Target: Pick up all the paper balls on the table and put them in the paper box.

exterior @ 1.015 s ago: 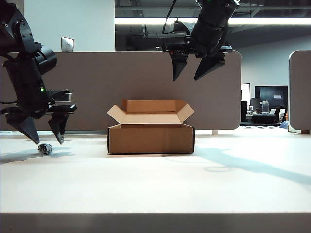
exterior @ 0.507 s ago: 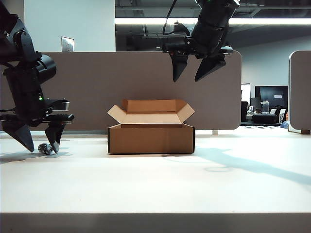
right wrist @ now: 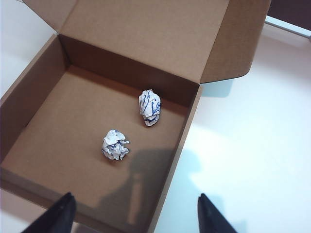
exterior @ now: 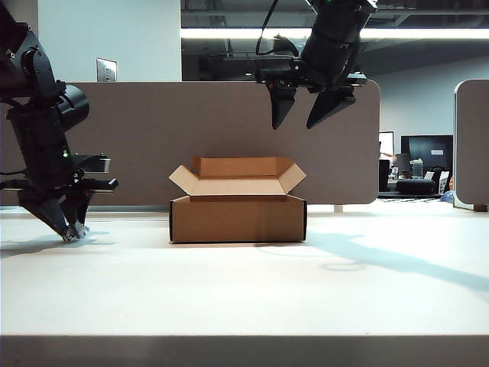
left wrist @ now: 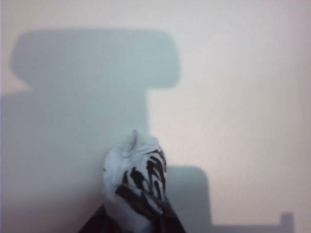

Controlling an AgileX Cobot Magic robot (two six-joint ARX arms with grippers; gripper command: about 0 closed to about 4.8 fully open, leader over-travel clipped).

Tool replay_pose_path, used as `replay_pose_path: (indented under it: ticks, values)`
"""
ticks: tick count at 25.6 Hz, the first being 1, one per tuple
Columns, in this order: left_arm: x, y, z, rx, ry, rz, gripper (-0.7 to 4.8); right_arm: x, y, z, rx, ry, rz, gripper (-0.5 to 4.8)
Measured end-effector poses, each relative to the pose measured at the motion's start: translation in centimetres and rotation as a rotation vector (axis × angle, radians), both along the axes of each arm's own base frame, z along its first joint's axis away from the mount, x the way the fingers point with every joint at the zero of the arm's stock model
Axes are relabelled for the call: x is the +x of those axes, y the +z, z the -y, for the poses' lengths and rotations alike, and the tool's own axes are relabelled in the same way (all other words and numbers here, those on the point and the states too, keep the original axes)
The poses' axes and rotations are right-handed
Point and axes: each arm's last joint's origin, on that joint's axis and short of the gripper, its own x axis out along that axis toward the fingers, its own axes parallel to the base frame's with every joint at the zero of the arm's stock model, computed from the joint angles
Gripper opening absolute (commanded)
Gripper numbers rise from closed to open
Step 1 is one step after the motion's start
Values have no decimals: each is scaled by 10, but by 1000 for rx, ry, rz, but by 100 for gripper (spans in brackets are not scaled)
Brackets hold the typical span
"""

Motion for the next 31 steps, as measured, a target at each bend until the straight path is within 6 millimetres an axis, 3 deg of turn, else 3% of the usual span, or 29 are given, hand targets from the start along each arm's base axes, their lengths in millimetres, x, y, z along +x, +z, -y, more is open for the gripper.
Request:
replay_pose_path:
  ticks: [3,5,12,16,21,23,24,27,30,31]
  values:
    - [2,1,0,0,-1,18,139,0,0,0,-1,0,-1,341]
    - [3,1,0,-1,-2,31,97,0,0,0,-1,1,-2,341]
    - [3,2,0,-3,-2,37,96,-1,-1,0,-5,0,-9,341]
    - [3,4,5,-120,-18,25,97,-1,-1,0,-15,9,-6,337]
    - [17,55,35,-214,-111,117,97,1,-1,3,-22,6,-4,337]
    - [21,94,63,-285,-193,209,97,1,-1,4,-23,3,-7,337]
    - [20,102,71,-313,-216,229,98,1,-1,5,-25,2,-10,336]
    - [17,113,97,-360,-283,265,115,2,-2,8,-30,-3,-18,336]
    - [10,113,128,-381,-353,269,222,4,-2,14,-42,-28,-18,337]
    - [7,110,139,-383,-376,257,225,5,-3,18,-46,-42,-23,337]
